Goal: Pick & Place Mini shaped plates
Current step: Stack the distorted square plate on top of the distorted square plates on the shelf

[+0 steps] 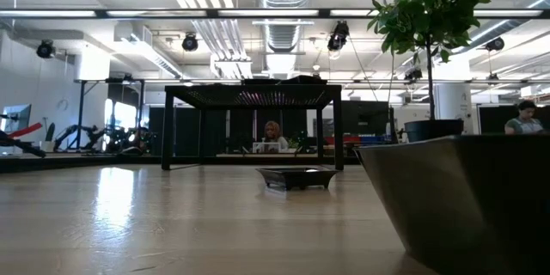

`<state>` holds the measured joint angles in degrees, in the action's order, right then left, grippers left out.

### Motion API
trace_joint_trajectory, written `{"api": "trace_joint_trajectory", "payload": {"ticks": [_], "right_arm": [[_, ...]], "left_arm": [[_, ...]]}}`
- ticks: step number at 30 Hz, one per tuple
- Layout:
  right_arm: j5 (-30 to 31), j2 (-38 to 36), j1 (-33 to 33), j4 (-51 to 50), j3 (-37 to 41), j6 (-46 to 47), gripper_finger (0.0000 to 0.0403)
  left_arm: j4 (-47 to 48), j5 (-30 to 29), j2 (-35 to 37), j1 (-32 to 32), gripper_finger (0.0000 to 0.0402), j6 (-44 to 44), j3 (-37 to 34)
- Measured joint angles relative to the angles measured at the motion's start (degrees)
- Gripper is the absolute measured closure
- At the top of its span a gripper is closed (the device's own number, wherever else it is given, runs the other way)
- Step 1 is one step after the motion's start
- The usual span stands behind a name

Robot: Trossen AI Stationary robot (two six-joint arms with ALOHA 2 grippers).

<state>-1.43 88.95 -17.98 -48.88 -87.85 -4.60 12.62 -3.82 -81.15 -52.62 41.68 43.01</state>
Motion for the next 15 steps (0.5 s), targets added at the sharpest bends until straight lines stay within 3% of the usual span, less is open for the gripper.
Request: {"api": "trace_joint_trajectory", "payload": {"ticks": [7,15], "right_arm": [[0.0,0.0,0.0,1.2,0.0,3.1,0.0394],[0.0,0.1,0.0,4.1,0.0,3.6,0.0394]], "left_arm": [[0.5,3.1,-4.6,-0.6,0.0319,-4.3,2.0],[5.7,2.9,-2.9,-0.6,0.0319,-8.1,3.2]]}}
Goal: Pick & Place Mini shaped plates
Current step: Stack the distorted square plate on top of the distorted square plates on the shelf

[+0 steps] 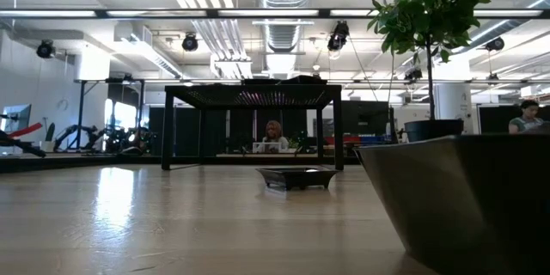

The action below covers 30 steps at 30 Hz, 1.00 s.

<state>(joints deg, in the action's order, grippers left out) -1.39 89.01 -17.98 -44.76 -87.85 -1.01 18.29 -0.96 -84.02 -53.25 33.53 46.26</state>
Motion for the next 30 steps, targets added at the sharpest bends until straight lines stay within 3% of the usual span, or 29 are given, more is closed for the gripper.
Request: {"api": "trace_joint_trajectory", "payload": {"ticks": [24,30], "right_arm": [[0.0,0.1,0.0,0.6,0.0,-0.8,0.0394],[0.0,0.1,0.0,0.6,0.0,-1.1,0.0394]], "left_arm": [[-0.9,-1.5,-6.0,-0.1,0.0321,-1.5,-0.3],[-1.3,-2.3,-5.9,-0.2,0.0376,-3.5,0.1]]}}
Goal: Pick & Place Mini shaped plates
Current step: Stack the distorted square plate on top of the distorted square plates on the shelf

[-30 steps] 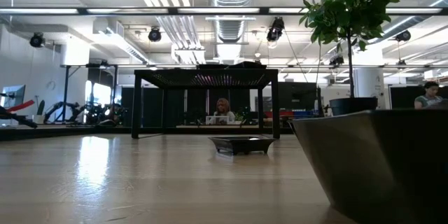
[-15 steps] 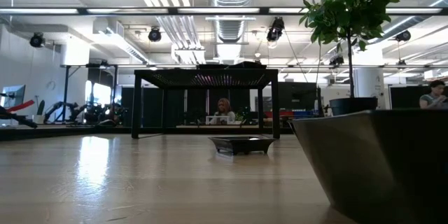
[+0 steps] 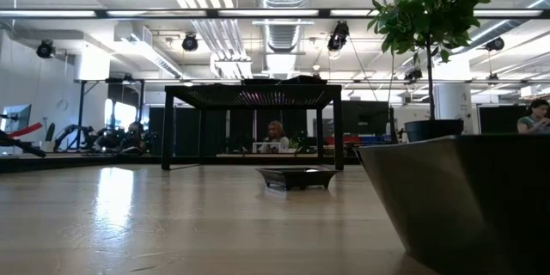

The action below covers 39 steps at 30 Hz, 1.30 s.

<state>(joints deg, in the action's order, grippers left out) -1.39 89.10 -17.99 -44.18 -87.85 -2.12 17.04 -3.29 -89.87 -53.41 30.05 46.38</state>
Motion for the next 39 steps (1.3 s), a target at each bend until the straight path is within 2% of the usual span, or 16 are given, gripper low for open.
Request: {"api": "trace_joint_trajectory", "payload": {"ticks": [2,9,24,29,39], "right_arm": [[0.0,0.0,0.0,0.0,0.0,0.0,0.0394],[0.0,0.0,0.1,0.0,0.0,0.0,0.0394],[0.0,0.0,0.1,0.0,0.0,-0.9,0.0394],[0.0,0.0,0.1,0.1,0.0,-3.2,0.0394],[0.1,0.0,0.1,0.4,0.0,-4.3,0.0394]], "left_arm": [[-0.2,-0.3,0.1,0.0,0.0393,0.3,0.1],[0.4,-1.0,0.1,0.0,0.0399,2.2,0.8],[8.8,-13.9,5.7,0.6,0.0401,9.4,1.8],[12.2,-17.2,6.7,2.9,0.0401,12.2,1.8],[12.3,-17.2,6.7,9.5,0.0401,12.6,1.8]]}}
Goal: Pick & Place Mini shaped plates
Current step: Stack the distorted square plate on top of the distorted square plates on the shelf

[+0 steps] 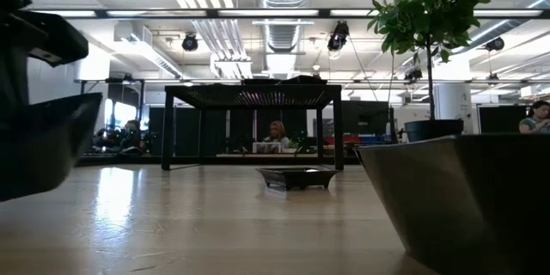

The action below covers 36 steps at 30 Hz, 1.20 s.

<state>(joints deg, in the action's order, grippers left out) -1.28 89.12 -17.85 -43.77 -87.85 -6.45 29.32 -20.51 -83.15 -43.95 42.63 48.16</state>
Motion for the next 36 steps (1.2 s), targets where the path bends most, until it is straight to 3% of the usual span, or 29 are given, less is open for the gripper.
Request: {"api": "trace_joint_trajectory", "payload": {"ticks": [7,13,18,25,30,36], "right_arm": [[1.8,0.0,0.1,0.0,0.0,-2.6,0.0394],[3.0,0.0,0.1,0.1,0.0,-2.7,0.0394],[4.8,0.0,0.1,0.2,0.0,-2.7,0.0394],[16.6,0.0,0.1,1.8,1.9,-1.2,0.0394],[17.4,0.1,0.4,4.6,4.5,-0.8,0.0394],[17.7,0.1,0.7,13.0,7.7,-1.2,0.0394]], "left_arm": [[-0.2,-1.2,1.0,1.5,0.0401,0.8,0.0],[-0.2,-6.2,3.5,1.5,0.0401,1.2,0.0],[-0.2,-14.1,5.9,1.5,0.0401,1.9,0.0],[-0.9,-26.5,7.9,1.7,0.0401,2.0,0.1],[-1.2,-28.5,8.3,3.1,0.0401,-3.0,0.3],[-1.1,-27.5,7.9,6.8,0.0401,-15.3,3.1]]}}
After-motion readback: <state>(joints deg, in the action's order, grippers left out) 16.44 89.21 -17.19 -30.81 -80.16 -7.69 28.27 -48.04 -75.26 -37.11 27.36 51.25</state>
